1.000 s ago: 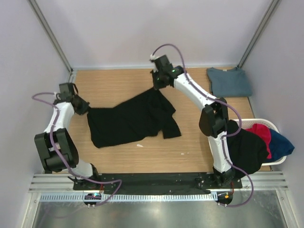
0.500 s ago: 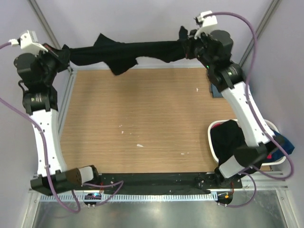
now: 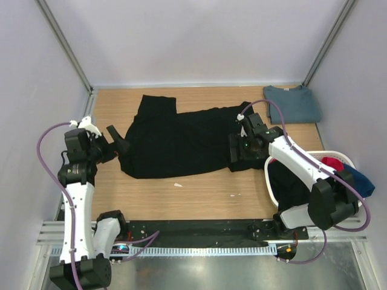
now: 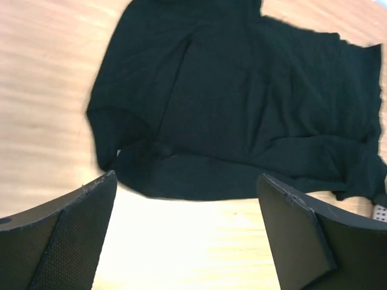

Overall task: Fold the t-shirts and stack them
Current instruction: Flatten the tshirt out

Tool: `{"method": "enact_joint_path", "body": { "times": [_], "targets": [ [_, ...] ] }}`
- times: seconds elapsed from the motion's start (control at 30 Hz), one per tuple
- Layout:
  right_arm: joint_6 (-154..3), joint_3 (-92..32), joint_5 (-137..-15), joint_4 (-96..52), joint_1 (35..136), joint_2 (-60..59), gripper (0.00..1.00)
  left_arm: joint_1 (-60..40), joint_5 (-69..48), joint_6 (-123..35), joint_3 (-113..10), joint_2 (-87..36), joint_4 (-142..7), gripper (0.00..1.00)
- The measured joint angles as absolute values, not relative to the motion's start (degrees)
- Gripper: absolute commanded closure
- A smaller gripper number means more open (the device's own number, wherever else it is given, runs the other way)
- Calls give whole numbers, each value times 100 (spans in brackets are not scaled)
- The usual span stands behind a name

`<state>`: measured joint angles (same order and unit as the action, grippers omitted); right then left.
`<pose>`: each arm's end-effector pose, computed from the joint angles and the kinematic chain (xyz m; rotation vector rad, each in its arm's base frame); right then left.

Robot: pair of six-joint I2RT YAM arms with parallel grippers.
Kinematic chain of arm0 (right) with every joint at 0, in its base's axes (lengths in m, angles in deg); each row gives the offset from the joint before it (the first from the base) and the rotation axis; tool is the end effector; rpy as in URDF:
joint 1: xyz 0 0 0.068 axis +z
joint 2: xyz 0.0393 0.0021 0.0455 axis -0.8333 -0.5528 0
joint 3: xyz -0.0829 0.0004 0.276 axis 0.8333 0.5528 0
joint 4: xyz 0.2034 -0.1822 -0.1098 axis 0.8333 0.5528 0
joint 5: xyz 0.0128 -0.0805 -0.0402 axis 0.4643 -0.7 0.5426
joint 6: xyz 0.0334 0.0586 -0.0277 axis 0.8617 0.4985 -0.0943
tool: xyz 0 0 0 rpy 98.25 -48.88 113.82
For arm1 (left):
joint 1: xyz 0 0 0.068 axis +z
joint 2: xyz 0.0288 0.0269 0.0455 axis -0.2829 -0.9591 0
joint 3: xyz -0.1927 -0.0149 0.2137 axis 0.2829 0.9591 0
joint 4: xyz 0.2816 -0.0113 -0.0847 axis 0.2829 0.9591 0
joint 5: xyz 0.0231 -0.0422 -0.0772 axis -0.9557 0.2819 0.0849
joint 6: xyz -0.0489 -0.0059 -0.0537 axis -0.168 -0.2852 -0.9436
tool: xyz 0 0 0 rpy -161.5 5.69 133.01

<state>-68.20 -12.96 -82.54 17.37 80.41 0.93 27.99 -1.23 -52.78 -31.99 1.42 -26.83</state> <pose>0.2903 0.1303 0.2282 -0.2364 2.6409 0.2482 0.2166 0.0257 0.3276 -0.4300 2.1308 -0.4209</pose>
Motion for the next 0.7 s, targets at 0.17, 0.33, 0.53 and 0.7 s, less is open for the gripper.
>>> {"method": "enact_joint_path", "body": {
  "times": [0.17,0.33,0.53,0.7],
  "targets": [
    [-6698,-1886,-8337,2338,8032,-42,9,2774,-689,-5341,-3385,303,-2366,0],
    [-6545,-3403,-8868,2338,8032,-936,11,2770,-571,-5894,-4355,-1358,-2556,12],
    [-6077,-4446,-9351,2351,7997,-2475,17,2254,-654,-6310,-4967,-3323,-2687,16],
    [-5822,-4566,-9399,2520,7953,-3100,19,1535,-932,-6318,-5918,-4363,-2521,16]
  ]
}}
